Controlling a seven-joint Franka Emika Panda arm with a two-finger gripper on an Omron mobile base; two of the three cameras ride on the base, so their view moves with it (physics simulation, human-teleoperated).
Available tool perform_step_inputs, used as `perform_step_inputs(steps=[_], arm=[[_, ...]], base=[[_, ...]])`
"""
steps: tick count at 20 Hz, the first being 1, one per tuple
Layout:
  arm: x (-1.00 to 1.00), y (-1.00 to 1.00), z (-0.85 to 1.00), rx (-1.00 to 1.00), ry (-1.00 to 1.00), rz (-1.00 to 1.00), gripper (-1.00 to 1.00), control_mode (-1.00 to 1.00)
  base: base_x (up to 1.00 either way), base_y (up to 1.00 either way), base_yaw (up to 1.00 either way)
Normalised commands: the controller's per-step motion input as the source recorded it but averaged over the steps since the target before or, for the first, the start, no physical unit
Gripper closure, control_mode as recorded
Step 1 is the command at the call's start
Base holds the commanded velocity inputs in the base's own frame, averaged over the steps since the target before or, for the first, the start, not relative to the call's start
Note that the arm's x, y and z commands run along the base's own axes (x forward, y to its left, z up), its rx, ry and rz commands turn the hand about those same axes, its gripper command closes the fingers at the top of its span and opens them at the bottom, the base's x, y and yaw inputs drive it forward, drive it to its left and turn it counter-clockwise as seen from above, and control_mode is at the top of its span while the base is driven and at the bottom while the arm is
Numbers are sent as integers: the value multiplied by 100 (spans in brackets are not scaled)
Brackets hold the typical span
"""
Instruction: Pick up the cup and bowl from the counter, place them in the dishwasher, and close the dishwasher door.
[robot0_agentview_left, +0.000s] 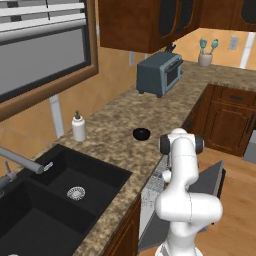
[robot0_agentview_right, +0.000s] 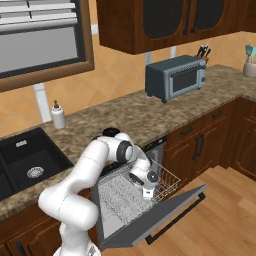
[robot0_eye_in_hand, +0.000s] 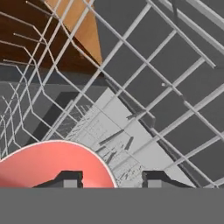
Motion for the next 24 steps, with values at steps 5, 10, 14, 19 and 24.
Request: perform_step_inputs(steps=[5, 10, 14, 19, 24], arm=[[-36, -26, 36, 9, -1, -6, -100, -100], [-57, -37, 88, 7, -1, -2, -100, -100], [-54, -21, 100, 7, -13, 0, -100, -100], [-30, 0, 100, 1, -20, 9, -100, -100], [-6, 0, 100, 0, -5, 16, -100, -100]], base=[[0, 0, 0], [0, 0, 0], [0, 0, 0], [0, 0, 0], [0, 0, 0]])
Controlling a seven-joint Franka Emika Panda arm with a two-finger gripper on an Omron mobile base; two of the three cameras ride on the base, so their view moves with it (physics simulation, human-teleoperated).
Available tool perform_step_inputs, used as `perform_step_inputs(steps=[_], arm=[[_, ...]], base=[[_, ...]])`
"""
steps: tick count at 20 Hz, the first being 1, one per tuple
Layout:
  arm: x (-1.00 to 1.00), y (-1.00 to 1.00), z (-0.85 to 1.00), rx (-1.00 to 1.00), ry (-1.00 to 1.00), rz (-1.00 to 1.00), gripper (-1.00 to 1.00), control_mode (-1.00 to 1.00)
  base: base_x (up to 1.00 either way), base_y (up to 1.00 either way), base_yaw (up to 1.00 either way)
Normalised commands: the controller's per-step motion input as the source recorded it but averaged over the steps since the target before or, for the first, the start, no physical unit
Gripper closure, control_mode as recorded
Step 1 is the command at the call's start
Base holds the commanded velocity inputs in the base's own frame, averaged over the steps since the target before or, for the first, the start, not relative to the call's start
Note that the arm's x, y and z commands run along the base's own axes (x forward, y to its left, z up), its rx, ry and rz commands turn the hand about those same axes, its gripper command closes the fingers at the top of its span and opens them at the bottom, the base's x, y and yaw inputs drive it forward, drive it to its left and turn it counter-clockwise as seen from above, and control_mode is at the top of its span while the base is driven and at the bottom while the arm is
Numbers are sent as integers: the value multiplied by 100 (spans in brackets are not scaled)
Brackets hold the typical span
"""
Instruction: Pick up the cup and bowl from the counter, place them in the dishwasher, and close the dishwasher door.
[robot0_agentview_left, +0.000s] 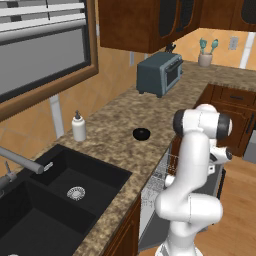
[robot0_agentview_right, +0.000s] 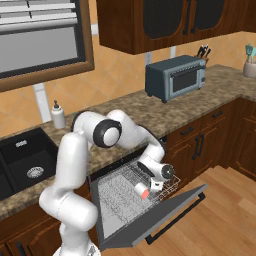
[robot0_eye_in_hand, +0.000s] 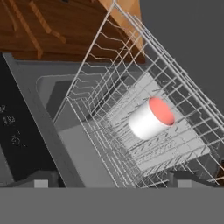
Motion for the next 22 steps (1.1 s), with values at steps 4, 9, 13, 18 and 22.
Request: perform_step_inputs(steps=[4, 9, 13, 18, 22], arm=[[-3, 6, 100, 0, 0, 19, -100, -100], [0, 39, 100, 0, 3, 21, -100, -100], [0, 83, 97, -4, 4, 22, -100, -100], [1, 98, 54, -10, 1, 22, -100, -100], [27, 100, 2, -16, 8, 17, -100, -100]], base=[[0, 0, 0], [0, 0, 0], [0, 0, 0], [0, 0, 0], [0, 0, 0]])
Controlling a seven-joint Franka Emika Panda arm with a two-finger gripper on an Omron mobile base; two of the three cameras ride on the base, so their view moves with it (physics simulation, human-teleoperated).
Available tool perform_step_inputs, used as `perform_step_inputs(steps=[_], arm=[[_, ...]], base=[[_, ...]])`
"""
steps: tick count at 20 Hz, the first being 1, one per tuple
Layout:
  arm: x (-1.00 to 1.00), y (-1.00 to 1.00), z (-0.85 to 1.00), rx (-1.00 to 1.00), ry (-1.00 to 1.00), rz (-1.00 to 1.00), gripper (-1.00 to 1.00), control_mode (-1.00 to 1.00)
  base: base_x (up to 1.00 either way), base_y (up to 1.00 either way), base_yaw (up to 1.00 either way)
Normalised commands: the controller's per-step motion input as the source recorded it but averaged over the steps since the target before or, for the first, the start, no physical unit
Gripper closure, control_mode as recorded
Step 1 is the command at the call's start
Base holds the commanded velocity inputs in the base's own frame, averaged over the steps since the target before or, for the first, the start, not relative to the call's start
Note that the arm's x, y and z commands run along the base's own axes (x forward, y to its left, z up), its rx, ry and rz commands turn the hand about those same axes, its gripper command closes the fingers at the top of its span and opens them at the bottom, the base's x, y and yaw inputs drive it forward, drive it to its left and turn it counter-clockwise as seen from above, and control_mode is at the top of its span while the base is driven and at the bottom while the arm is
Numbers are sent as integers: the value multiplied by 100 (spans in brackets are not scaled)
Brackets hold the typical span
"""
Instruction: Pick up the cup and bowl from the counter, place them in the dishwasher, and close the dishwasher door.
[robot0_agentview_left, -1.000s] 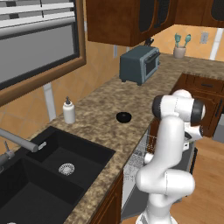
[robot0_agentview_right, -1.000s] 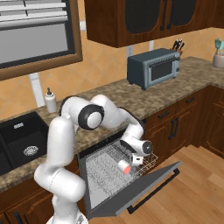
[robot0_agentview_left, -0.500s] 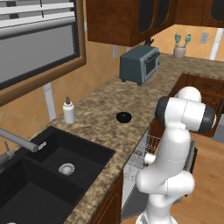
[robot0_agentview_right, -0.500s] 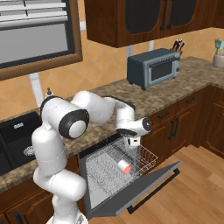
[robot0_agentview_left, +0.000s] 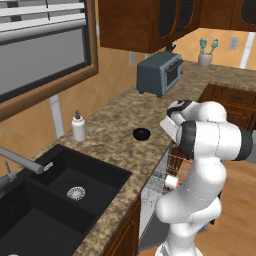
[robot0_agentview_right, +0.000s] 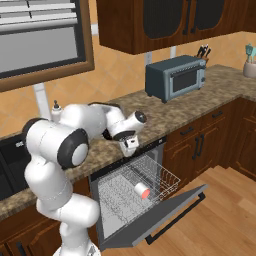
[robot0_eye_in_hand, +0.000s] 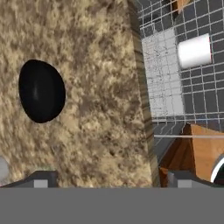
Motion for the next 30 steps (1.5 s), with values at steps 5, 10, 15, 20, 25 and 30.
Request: perform_step_inputs(steps=[5, 10, 15, 20, 25, 30], arm=[[56, 73, 0, -13, 3, 7, -100, -100], [76, 24, 0, -8, 3, 0, -100, -100], [60, 1, -21, -6, 6, 0, -100, -100], [23, -1, -42, -5, 0, 0, -100, -100], [21, -5, -40, -2, 0, 0, -100, -100], [36, -2, -27, 0, 1, 0, -100, -100]], base=[[0, 0, 0], [0, 0, 0], [0, 0, 0], [0, 0, 0], [0, 0, 0], [0, 0, 0]])
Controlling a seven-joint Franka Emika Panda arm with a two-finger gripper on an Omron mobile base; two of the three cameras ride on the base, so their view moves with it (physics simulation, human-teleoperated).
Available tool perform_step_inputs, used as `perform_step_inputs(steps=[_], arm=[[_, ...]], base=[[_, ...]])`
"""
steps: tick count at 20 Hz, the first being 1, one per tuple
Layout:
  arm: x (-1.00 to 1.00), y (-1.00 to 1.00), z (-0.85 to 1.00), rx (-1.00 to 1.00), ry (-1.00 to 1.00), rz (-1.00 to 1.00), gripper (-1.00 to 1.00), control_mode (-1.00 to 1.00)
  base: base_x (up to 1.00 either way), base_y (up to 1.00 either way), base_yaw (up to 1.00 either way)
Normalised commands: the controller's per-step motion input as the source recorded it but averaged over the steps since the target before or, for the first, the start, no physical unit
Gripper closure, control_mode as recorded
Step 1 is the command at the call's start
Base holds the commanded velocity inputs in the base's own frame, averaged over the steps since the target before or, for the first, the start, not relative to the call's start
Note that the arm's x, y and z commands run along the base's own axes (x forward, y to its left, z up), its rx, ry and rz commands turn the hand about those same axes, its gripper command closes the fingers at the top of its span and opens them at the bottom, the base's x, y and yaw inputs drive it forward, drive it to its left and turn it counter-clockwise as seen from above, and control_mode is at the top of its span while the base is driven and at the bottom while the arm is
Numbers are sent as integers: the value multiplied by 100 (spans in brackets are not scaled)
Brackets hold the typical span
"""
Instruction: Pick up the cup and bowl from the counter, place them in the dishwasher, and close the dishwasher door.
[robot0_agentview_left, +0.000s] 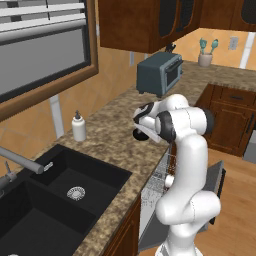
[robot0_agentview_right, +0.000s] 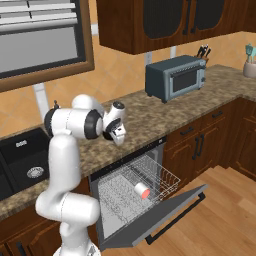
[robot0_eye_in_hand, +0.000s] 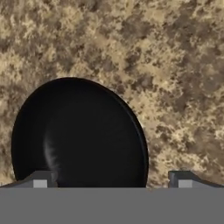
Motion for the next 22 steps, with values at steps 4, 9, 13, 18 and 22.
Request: perform_step_inputs(steps=[4, 9, 13, 18, 22], arm=[[18, 0, -29, 0, 3, -4, 100, -100], [-1, -2, -27, 0, 1, -8, 100, -100], [-51, -45, -15, 0, 0, -12, 100, -100], [-99, -90, 0, 3, 0, -13, 100, -100], [-100, -100, -1, 8, 0, -12, 100, -100]], base=[[0, 0, 0], [0, 0, 0], [0, 0, 0], [0, 0, 0], [0, 0, 0]])
